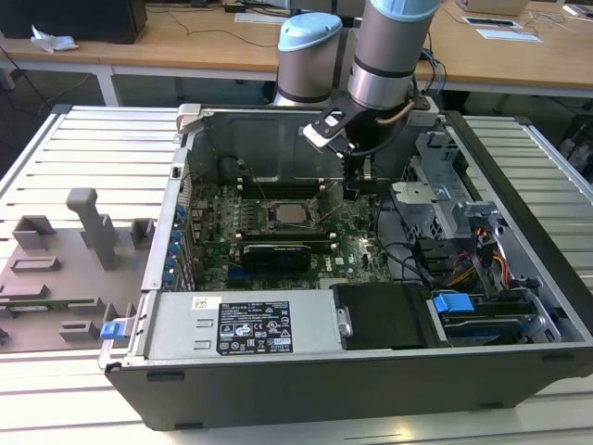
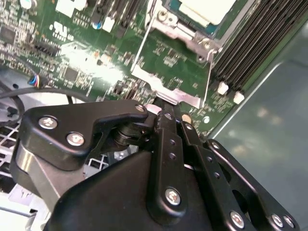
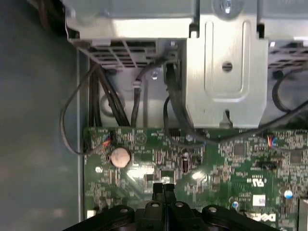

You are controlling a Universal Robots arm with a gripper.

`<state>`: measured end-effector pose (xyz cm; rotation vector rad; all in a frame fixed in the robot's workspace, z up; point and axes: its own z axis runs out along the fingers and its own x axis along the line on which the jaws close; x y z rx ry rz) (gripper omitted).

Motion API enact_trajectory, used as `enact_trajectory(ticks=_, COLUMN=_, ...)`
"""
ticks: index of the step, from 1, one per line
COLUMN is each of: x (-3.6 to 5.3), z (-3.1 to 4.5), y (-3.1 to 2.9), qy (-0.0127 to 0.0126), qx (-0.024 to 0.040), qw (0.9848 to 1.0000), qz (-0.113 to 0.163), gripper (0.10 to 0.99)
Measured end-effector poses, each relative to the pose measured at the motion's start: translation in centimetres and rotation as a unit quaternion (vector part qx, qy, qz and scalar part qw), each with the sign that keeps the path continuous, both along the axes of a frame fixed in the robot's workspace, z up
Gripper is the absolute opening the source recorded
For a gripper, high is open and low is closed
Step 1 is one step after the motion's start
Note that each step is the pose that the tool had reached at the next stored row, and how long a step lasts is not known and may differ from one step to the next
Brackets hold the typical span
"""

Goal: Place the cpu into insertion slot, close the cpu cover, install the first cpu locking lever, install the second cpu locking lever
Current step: 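Close the cpu cover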

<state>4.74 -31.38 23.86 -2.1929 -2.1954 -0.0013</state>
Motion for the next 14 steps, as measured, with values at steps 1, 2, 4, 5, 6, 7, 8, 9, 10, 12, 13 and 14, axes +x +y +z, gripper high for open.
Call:
enact_trajectory(ticks=1, x=-0.14, z=0.04, y=0.0, qy=-0.0006, qx=0.0, qw=1.0, qz=0.0, gripper=0.106)
enact_trajectory(ticks=2, x=-0.3, z=0.13, y=0.01, qy=-0.0015, qx=0.0001, qw=1.0, qz=0.0, gripper=0.106)
enact_trajectory(ticks=4, x=-0.43, z=0.36, y=0.0, qy=-0.0025, qx=0.0, qw=1.0, qz=0.0, gripper=0.106)
enact_trajectory(ticks=5, x=-0.46, z=0.59, y=0.0, qy=-0.003, qx=0.0, qw=1.0, qz=0.0, gripper=0.106)
enact_trajectory(ticks=6, x=-0.47, z=0.9, y=0.0, qy=-0.0034, qx=0.0, qw=1.0, qz=0.0, gripper=0.106)
enact_trajectory(ticks=7, x=-0.47, z=1.12, y=0.01, qy=-0.0034, qx=0.0, qw=1.0, qz=0.0, gripper=0.106)
enact_trajectory(ticks=8, x=-0.47, z=1.3, y=0.01, qy=-0.0034, qx=0.0001, qw=1.0, qz=0.0, gripper=0.106)
enact_trajectory(ticks=9, x=-0.48, z=1.36, y=0.01, qy=-0.0035, qx=0.0001, qw=1.0, qz=0.0, gripper=0.106)
enact_trajectory(ticks=10, x=-0.48, z=1.36, y=0.01, qy=-0.0035, qx=0.0002, qw=1.0, qz=0.0, gripper=0.106)
enact_trajectory(ticks=12, x=-0.48, z=1.38, y=0.01, qy=-0.0035, qx=0.0001, qw=1.0, qz=0.0, gripper=0.106)
enact_trajectory(ticks=13, x=-0.48, z=1.39, y=0.0, qy=-0.0035, qx=0.0001, qw=1.0, qz=0.0, gripper=0.106)
enact_trajectory(ticks=14, x=-0.48, z=1.4, y=0.01, qy=-0.0035, qx=0.0001, qw=1.0, qz=0.0, gripper=0.106)
